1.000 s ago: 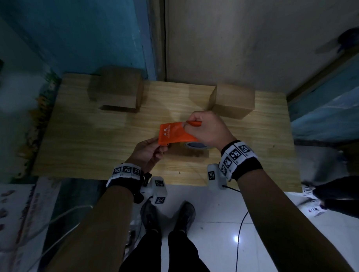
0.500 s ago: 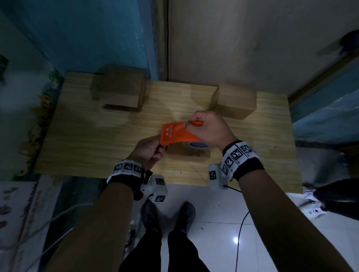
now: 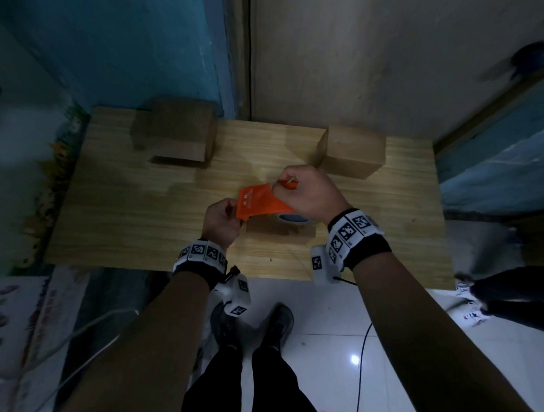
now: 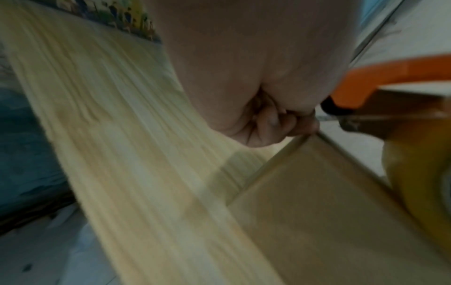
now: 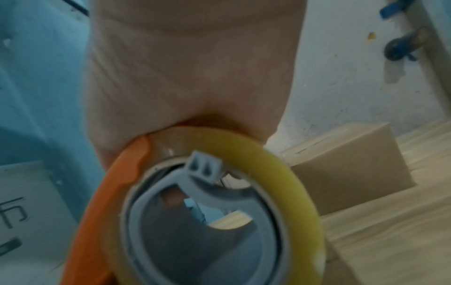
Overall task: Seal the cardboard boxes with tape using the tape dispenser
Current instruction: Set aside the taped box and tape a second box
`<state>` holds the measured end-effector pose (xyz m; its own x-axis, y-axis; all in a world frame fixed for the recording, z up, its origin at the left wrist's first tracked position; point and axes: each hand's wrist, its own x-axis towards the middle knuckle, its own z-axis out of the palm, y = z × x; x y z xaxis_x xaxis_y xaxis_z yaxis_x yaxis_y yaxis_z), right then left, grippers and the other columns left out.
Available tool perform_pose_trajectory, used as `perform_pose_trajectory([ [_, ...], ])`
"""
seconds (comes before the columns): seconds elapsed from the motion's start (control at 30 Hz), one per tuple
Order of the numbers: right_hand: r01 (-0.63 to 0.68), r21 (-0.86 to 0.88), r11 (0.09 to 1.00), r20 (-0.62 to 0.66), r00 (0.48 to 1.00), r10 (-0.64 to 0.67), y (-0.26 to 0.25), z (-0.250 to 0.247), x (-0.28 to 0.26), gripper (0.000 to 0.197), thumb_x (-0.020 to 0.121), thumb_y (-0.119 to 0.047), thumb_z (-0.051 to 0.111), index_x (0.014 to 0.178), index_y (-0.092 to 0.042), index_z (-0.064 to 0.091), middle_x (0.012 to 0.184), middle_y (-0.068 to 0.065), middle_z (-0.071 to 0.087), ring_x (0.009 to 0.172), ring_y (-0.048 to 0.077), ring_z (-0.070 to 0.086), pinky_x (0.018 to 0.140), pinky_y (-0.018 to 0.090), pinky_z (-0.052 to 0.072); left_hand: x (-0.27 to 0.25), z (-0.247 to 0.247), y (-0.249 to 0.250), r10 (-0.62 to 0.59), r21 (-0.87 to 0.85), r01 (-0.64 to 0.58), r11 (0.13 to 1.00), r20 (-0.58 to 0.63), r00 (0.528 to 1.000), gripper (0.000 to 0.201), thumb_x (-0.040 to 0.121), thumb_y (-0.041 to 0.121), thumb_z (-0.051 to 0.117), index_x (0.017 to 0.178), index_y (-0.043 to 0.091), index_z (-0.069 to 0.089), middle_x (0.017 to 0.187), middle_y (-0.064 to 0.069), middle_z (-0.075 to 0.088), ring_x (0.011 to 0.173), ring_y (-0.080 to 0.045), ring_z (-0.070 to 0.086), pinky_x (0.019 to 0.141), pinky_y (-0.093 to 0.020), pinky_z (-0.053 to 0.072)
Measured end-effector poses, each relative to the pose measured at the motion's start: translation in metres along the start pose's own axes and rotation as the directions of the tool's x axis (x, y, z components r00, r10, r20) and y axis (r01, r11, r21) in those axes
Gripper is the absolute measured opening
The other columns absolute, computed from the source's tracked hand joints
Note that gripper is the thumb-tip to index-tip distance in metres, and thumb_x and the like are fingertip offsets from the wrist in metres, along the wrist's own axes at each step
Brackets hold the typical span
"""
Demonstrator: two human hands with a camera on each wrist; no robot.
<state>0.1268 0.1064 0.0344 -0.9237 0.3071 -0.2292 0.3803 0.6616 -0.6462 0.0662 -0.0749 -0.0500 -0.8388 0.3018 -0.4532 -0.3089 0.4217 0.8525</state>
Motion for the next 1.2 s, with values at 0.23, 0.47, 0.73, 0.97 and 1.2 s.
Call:
perform_pose_trajectory([
  [0.23,0.030,-0.098,0.995,-0.054,0.998,-0.036,-0.007,0.015,0.003,0.032,0.076,-0.057,0.046,0.066,-0.030,0.059,0.073,-0.007,0.067,0.075,0.018,0.063,0.062,0.030,0.047,0.001,0.004,-0.023,0.072,0.053,-0.071,0.996,-0.028,0.997,0.023,0.084,-0.009,0.054,0.077,0.012,0.061,0.063,0.001,0.057,0.057,-0.013,0.051,0.054,-0.026,0.039],
  [0.47,0.008,-0.160,0.987,-0.078,0.997,-0.021,-0.013,0.017,0.000,0.025,0.082,-0.052,0.052,0.069,-0.032,0.057,0.072,-0.006,0.065,0.071,0.018,0.060,0.061,0.024,0.035,0.007,0.001,-0.022,0.101,0.130,-0.104,0.986,0.029,0.994,0.025,0.086,-0.004,0.060,0.074,0.018,0.060,0.066,0.004,0.059,0.060,-0.008,0.053,0.055,-0.020,0.039],
  [0.73,-0.023,-0.119,0.993,-0.132,0.991,0.007,-0.013,0.019,-0.006,0.031,0.082,-0.052,0.054,0.062,-0.029,0.057,0.063,-0.007,0.060,0.065,0.016,0.058,0.059,0.024,0.034,0.003,0.013,-0.027,0.149,0.042,-0.146,0.988,-0.081,0.985,0.011,0.087,-0.006,0.056,0.088,0.002,0.063,0.074,-0.006,0.062,0.066,-0.014,0.056,0.061,-0.026,0.046],
  [0.97,-0.046,-0.101,0.994,-0.124,0.992,0.034,-0.015,0.019,-0.002,0.031,0.082,-0.052,0.054,0.065,-0.027,0.062,0.066,-0.007,0.063,0.067,0.017,0.060,0.060,0.024,0.036,0.015,0.005,-0.027,0.106,0.170,-0.109,0.979,0.026,0.994,0.009,0.086,-0.001,0.060,0.086,0.007,0.064,0.064,0.001,0.060,0.057,-0.012,0.054,0.054,-0.027,0.043],
  [1.2,-0.037,-0.109,0.993,-0.118,0.993,0.024,-0.015,0.018,0.001,0.031,0.080,-0.053,0.052,0.060,-0.030,0.055,0.063,-0.007,0.060,0.067,0.019,0.059,0.059,0.024,0.035,0.009,0.008,-0.022,0.023,0.078,-0.027,0.997,0.052,0.998,0.023,0.086,-0.011,0.045,0.083,0.008,0.057,0.058,-0.007,0.051,0.049,-0.019,0.046,0.046,-0.026,0.037],
])
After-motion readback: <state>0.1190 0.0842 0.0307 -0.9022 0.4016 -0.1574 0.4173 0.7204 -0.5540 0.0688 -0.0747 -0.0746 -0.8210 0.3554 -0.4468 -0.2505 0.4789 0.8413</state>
